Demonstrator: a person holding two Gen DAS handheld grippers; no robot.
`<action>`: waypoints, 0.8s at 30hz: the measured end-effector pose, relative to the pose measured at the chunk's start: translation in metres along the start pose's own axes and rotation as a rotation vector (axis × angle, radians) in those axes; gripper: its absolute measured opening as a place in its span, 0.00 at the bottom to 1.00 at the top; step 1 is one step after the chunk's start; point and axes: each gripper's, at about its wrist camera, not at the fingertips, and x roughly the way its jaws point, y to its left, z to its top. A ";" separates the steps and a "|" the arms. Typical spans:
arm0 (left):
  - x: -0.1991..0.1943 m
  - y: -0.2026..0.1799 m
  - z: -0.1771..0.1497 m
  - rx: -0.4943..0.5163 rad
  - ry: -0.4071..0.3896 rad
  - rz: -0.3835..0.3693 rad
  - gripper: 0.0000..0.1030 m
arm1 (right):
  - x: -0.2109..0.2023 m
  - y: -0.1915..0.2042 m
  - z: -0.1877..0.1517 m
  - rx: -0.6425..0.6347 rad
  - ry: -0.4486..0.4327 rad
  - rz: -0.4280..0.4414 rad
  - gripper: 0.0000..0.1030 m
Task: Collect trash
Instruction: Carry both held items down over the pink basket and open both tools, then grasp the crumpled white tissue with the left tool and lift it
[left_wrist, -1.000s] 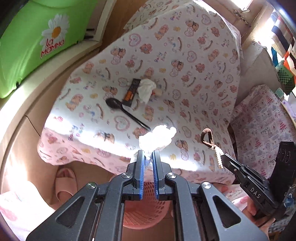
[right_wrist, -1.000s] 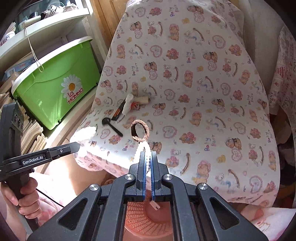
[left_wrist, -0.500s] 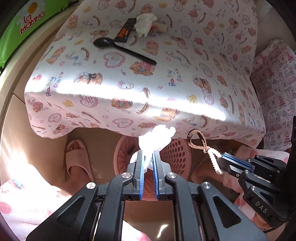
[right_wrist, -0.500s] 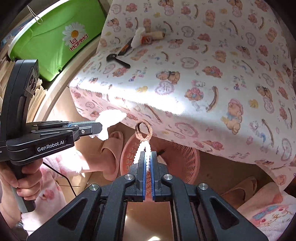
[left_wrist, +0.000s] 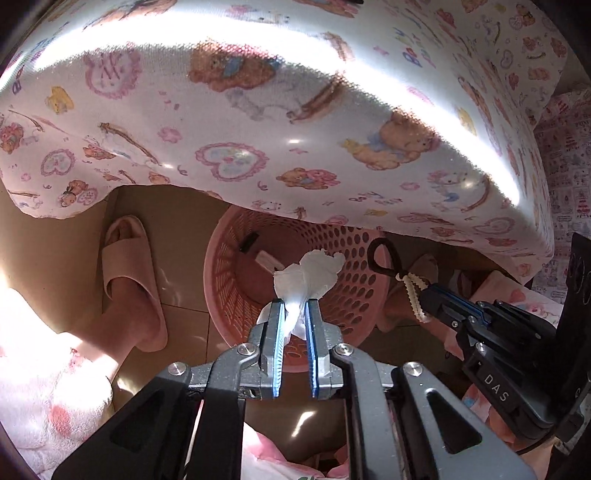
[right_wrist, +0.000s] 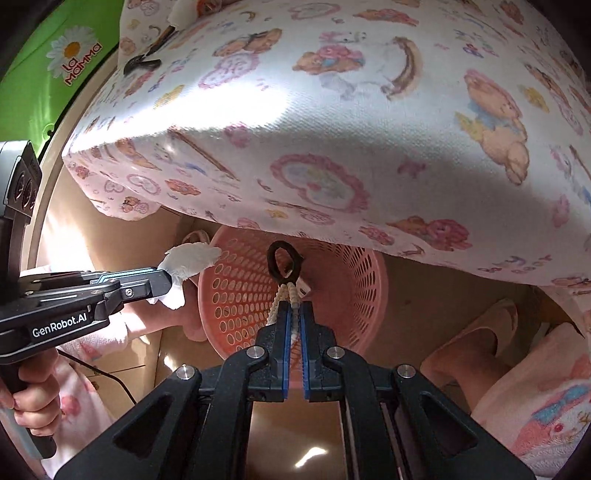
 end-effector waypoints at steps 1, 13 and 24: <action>0.000 -0.001 0.000 0.003 -0.002 -0.001 0.14 | 0.001 -0.002 0.001 0.006 0.010 -0.005 0.11; -0.060 -0.029 -0.003 0.173 -0.298 0.200 0.57 | -0.033 0.000 0.005 0.003 -0.144 -0.051 0.26; -0.126 -0.036 -0.011 0.216 -0.683 0.272 0.85 | -0.100 0.012 0.006 -0.071 -0.432 -0.091 0.50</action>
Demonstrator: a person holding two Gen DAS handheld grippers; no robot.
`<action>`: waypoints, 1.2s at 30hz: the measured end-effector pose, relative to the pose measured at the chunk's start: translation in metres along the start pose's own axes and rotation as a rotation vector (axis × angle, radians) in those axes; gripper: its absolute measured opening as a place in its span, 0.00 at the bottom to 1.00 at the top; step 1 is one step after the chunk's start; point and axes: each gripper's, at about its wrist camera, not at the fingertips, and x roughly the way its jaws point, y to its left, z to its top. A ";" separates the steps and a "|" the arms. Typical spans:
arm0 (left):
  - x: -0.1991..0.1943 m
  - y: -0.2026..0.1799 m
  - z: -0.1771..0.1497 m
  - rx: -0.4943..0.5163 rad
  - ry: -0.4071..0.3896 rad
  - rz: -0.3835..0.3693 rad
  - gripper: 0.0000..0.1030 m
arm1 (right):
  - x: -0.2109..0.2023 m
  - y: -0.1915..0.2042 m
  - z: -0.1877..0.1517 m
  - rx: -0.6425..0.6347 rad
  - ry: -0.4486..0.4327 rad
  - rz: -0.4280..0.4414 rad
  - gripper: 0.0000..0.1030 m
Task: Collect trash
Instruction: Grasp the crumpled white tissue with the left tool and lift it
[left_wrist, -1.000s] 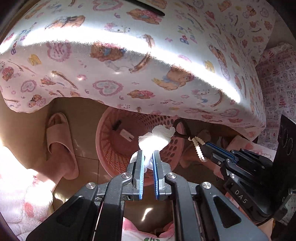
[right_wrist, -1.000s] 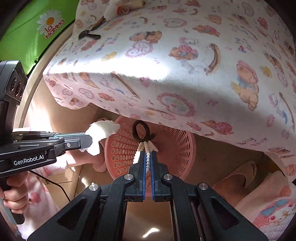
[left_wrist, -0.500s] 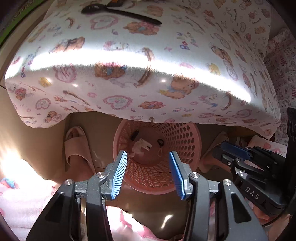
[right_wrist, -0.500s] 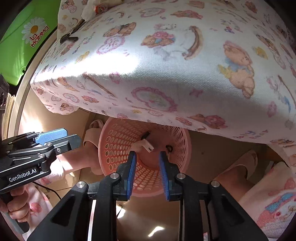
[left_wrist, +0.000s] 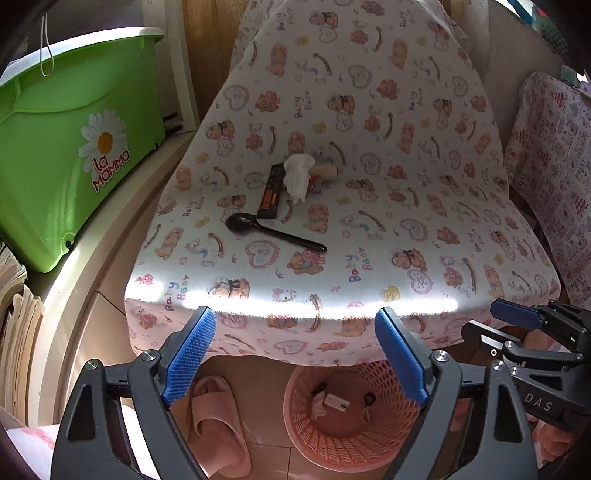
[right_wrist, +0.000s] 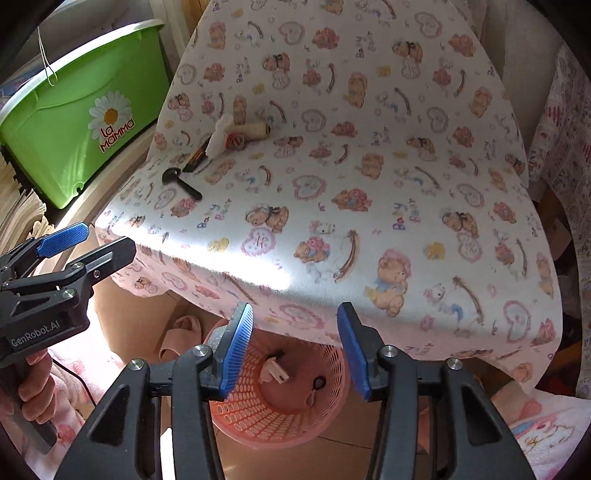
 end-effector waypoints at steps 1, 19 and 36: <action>-0.001 0.002 -0.001 -0.014 -0.011 -0.001 0.85 | -0.002 -0.002 0.003 0.002 -0.009 -0.007 0.50; 0.032 0.024 0.020 -0.108 -0.062 -0.038 0.98 | -0.006 -0.021 0.017 0.022 -0.116 -0.147 0.56; 0.106 0.014 0.113 -0.210 0.051 -0.162 0.44 | 0.001 -0.041 0.047 0.111 -0.154 -0.186 0.58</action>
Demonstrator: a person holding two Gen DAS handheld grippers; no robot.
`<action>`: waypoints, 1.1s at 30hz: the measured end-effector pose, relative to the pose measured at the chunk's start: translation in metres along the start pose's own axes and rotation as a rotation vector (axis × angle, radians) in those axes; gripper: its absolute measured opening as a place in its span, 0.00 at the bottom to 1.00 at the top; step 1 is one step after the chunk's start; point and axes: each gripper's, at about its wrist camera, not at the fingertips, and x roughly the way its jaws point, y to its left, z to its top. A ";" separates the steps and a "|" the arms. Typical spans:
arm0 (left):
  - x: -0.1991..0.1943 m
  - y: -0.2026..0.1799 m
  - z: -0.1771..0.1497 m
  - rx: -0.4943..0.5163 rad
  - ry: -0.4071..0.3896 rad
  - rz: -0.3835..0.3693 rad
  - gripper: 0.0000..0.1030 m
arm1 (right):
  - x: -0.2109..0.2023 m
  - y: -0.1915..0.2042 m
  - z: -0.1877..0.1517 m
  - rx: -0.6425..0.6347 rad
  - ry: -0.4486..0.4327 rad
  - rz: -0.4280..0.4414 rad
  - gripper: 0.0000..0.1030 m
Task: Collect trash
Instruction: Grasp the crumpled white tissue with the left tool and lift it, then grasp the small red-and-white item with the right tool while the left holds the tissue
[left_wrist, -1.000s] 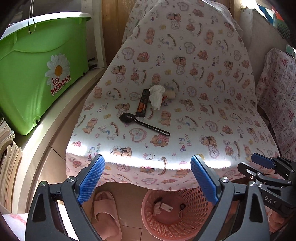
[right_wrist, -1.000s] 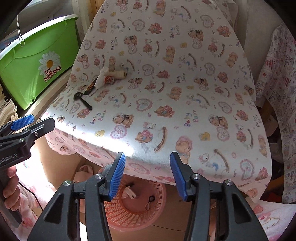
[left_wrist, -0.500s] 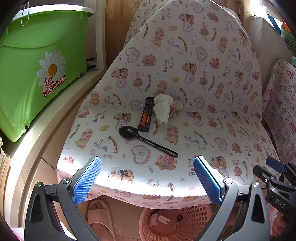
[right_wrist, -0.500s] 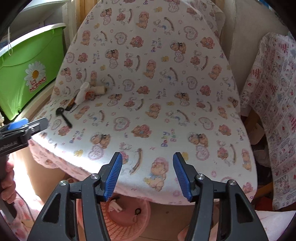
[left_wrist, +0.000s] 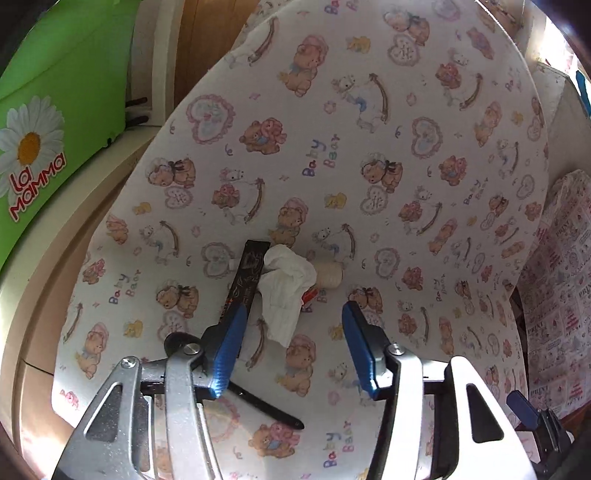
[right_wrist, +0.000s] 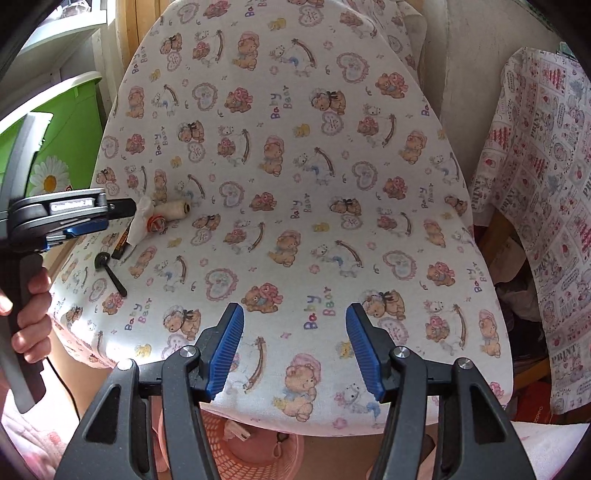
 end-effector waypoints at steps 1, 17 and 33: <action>0.007 -0.002 0.001 0.004 0.018 0.001 0.42 | 0.000 0.000 0.001 0.000 -0.002 0.000 0.58; -0.004 0.001 -0.018 0.138 -0.017 0.038 0.01 | 0.011 -0.004 0.007 0.068 0.045 0.023 0.59; -0.092 0.054 -0.043 0.014 -0.193 -0.067 0.01 | 0.008 0.016 -0.011 -0.035 0.012 0.006 0.59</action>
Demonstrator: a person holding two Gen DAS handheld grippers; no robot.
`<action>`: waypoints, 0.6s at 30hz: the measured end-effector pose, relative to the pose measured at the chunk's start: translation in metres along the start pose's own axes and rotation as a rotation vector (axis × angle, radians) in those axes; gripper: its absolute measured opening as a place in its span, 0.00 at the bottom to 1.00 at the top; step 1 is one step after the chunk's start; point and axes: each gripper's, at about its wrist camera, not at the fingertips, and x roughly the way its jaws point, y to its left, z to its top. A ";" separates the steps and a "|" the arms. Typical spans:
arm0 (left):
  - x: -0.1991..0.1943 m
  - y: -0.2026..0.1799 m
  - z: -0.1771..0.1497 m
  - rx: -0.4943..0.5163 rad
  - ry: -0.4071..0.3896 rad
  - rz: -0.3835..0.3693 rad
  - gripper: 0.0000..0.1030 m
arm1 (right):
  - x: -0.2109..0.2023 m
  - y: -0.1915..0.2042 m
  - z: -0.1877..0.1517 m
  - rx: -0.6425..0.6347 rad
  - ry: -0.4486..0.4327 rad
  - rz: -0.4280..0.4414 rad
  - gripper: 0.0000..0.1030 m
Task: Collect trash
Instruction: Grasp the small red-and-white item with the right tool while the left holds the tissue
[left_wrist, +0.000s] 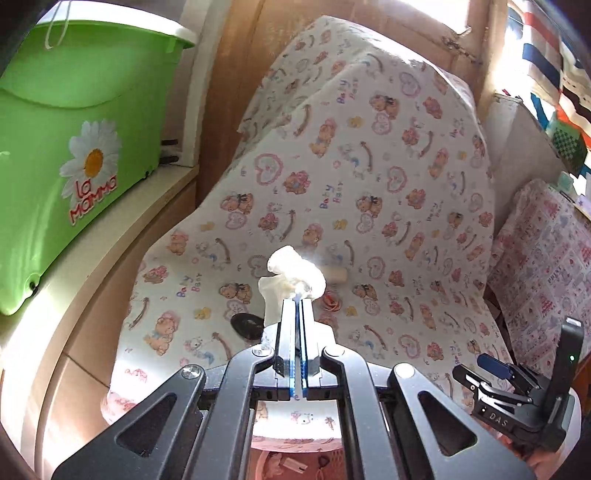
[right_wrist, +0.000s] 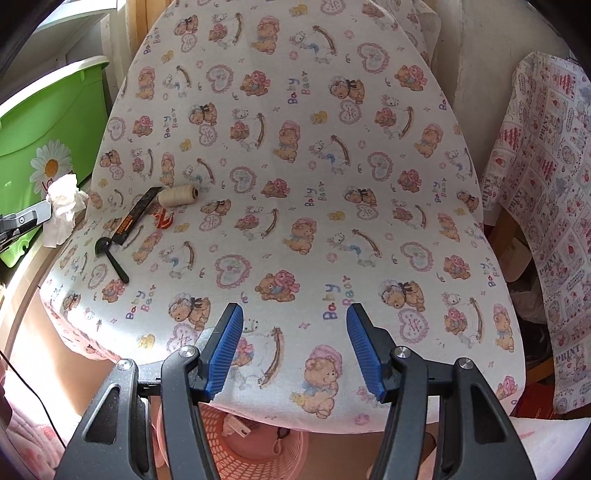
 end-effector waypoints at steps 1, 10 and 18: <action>-0.001 0.004 0.001 -0.038 0.005 0.002 0.01 | -0.002 0.002 0.000 -0.005 -0.008 0.017 0.59; -0.002 0.008 0.007 -0.043 0.062 0.023 0.01 | -0.017 0.036 0.030 -0.100 -0.117 0.131 0.59; 0.016 0.010 0.006 -0.076 0.148 0.058 0.02 | 0.025 0.085 0.060 -0.119 -0.073 0.153 0.59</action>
